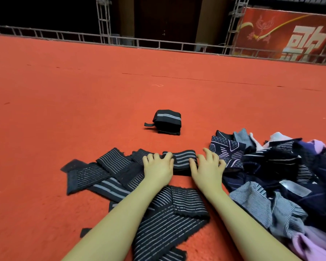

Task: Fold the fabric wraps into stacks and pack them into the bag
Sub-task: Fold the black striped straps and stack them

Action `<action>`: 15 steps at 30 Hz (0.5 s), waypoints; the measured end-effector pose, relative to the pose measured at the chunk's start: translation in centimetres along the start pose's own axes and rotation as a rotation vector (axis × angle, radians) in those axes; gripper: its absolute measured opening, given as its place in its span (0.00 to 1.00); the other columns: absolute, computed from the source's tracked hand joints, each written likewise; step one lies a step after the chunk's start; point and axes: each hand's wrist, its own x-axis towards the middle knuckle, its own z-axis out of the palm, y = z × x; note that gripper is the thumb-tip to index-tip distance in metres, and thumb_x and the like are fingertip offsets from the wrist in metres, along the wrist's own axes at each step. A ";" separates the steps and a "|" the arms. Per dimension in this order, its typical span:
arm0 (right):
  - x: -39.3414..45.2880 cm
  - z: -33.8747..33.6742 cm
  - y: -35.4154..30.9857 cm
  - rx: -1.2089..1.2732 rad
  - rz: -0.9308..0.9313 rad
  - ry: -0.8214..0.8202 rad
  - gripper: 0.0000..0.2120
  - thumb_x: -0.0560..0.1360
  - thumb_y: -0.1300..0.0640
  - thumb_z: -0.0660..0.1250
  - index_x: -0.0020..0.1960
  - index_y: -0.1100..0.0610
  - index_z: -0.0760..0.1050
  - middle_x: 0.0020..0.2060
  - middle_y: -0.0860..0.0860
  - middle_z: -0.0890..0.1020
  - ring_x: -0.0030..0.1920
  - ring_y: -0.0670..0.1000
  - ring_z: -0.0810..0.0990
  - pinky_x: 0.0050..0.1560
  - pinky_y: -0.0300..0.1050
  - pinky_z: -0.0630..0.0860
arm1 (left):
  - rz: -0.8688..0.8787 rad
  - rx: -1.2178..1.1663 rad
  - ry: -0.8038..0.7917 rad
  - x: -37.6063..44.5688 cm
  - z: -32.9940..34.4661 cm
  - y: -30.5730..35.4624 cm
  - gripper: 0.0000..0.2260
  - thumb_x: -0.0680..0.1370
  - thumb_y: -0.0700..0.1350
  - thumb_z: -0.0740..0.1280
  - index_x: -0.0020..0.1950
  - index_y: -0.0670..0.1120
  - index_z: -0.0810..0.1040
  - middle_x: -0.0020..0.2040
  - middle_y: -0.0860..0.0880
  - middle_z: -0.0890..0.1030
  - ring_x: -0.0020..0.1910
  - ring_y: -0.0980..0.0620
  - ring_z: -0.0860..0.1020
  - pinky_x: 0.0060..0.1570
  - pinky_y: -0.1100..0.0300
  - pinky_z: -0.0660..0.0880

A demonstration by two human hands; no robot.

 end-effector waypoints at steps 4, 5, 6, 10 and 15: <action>-0.7 0.7 0.1 -0.027 0.052 -0.128 0.20 0.78 0.45 0.62 0.50 0.63 0.80 0.71 0.58 0.68 0.69 0.59 0.65 0.61 0.55 0.51 | -0.037 0.071 0.029 0.3 0.7 0.9 0.17 0.82 0.51 0.52 0.70 0.50 0.61 0.63 0.40 0.73 0.62 0.39 0.68 0.64 0.46 0.57; -0.9 0.8 0.1 -0.030 0.044 -0.129 0.21 0.77 0.44 0.61 0.51 0.63 0.80 0.72 0.57 0.66 0.70 0.58 0.63 0.61 0.55 0.51 | -0.028 0.067 0.051 0.3 0.9 1.0 0.18 0.82 0.51 0.53 0.71 0.50 0.60 0.63 0.41 0.73 0.62 0.39 0.68 0.64 0.46 0.58; -1.1 1.0 0.1 -0.026 0.038 -0.139 0.22 0.78 0.44 0.61 0.53 0.63 0.79 0.73 0.56 0.64 0.71 0.57 0.61 0.62 0.54 0.50 | -0.009 0.060 0.072 0.4 1.2 0.9 0.18 0.82 0.52 0.53 0.71 0.50 0.60 0.63 0.43 0.73 0.62 0.39 0.69 0.64 0.47 0.57; -0.9 0.9 0.3 0.032 0.049 -0.217 0.22 0.79 0.43 0.58 0.58 0.61 0.74 0.75 0.55 0.58 0.73 0.55 0.55 0.65 0.53 0.46 | 0.054 -0.002 0.126 1.0 1.6 0.3 0.20 0.82 0.54 0.55 0.73 0.52 0.61 0.62 0.46 0.75 0.63 0.43 0.68 0.64 0.50 0.54; -1.0 1.0 0.2 0.144 0.052 -0.148 0.18 0.77 0.47 0.65 0.53 0.63 0.77 0.70 0.57 0.67 0.69 0.59 0.62 0.64 0.54 0.50 | 0.125 -0.156 0.200 0.8 2.0 0.0 0.20 0.81 0.50 0.58 0.74 0.53 0.62 0.59 0.49 0.74 0.61 0.48 0.69 0.62 0.55 0.50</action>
